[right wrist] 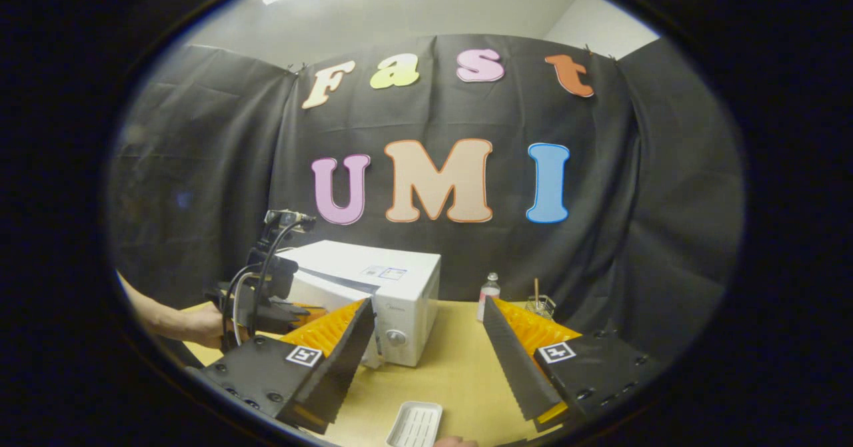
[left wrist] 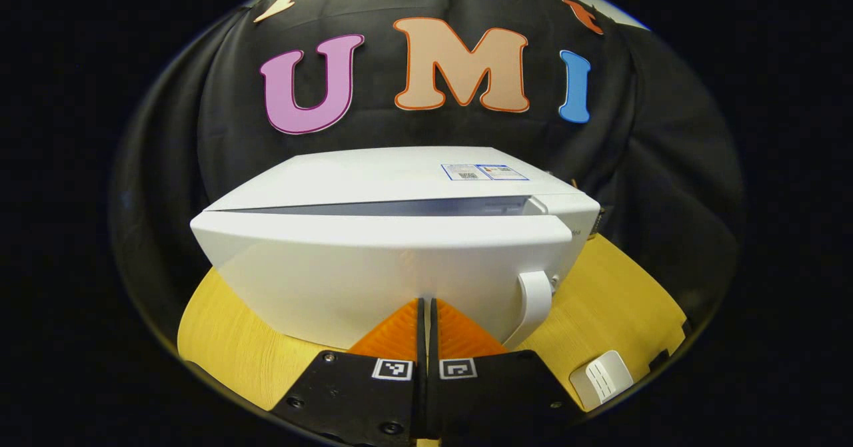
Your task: Open the microwave oven with the left hand, put the food in, and close the microwave oven.
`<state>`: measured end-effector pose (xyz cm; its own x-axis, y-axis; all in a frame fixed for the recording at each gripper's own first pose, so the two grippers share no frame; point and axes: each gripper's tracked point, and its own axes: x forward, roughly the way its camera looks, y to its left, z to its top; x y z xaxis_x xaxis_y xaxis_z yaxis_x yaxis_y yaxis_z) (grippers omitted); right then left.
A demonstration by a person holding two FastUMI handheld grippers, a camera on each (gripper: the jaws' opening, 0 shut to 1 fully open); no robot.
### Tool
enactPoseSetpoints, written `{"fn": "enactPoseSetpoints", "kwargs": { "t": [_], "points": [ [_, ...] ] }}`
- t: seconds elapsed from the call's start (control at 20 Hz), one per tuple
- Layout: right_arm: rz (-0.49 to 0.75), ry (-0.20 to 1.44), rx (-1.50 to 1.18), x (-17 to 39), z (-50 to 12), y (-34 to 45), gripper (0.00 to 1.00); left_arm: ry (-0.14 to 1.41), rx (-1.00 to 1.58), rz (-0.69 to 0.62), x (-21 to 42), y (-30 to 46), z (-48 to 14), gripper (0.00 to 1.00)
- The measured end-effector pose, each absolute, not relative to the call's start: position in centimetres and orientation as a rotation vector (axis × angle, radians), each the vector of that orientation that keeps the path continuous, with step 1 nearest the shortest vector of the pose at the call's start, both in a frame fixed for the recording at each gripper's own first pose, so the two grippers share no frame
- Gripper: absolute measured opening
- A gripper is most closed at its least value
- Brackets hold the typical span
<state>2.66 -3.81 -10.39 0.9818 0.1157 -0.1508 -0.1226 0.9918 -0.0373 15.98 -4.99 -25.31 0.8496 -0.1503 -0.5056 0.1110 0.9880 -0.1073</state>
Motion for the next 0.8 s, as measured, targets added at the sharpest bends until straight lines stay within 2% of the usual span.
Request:
{"fn": "enactPoseSetpoints", "kwargs": {
  "t": [0.1, 0.15, 0.2, 0.25, 0.3, 0.45, 0.5, 0.55, 0.7, 0.75, 0.8],
  "points": [
    [0.114, 0.152, -0.045, 2.7, -10.4, -4.1, 0.96, 0.538, -0.072, -0.137, 16.6, -5.1, -25.3, 0.0],
    [0.112, 0.153, -0.047, 2.8, -10.4, -4.2, 1.0, 0.539, -0.074, -0.138, 16.6, -5.2, -25.4, 0.01],
    [0.112, 0.153, -0.048, 2.6, -10.4, -4.2, 0.96, 0.541, -0.075, -0.139, 16.8, -5.3, -25.4, 0.01],
    [0.11, 0.155, -0.053, 2.7, -10.4, -4.4, 1.0, 0.539, -0.076, -0.139, 16.9, -5.5, -25.4, 0.01],
    [0.107, 0.157, -0.06, 2.6, -10.5, -4.6, 0.96, 0.537, -0.077, -0.14, 17.1, -5.6, -25.3, 0.01],
    [0.091, 0.161, -0.06, 2.8, -10.3, -5.3, 0.96, 0.544, -0.091, -0.149, 17.1, -5.7, -25.4, 0.0],
    [0.084, 0.16, -0.053, 2.8, -10.2, -5.6, 1.0, 0.541, -0.096, -0.152, 17.1, -5.8, -25.3, 0.01],
    [0.078, 0.158, -0.047, 2.9, -10.1, -5.8, 0.96, 0.535, -0.094, -0.152, 17.2, -5.7, -25.3, 0.01],
    [0.07, 0.16, -0.044, 3.2, -10.0, -6.1, 0.96, 0.544, -0.09, -0.159, 17.2, -5.8, -25.4, 0.0],
    [0.069, 0.161, -0.047, 3.3, -10.0, -6.2, 1.0, 0.551, -0.099, -0.163, 17.1, -5.8, -25.6, 0.01],
    [0.07, 0.16, -0.049, 3.3, -9.9, -6.1, 0.96, 0.552, -0.109, -0.167, 17.2, -5.9, -25.7, 0.01]
  ]
}}
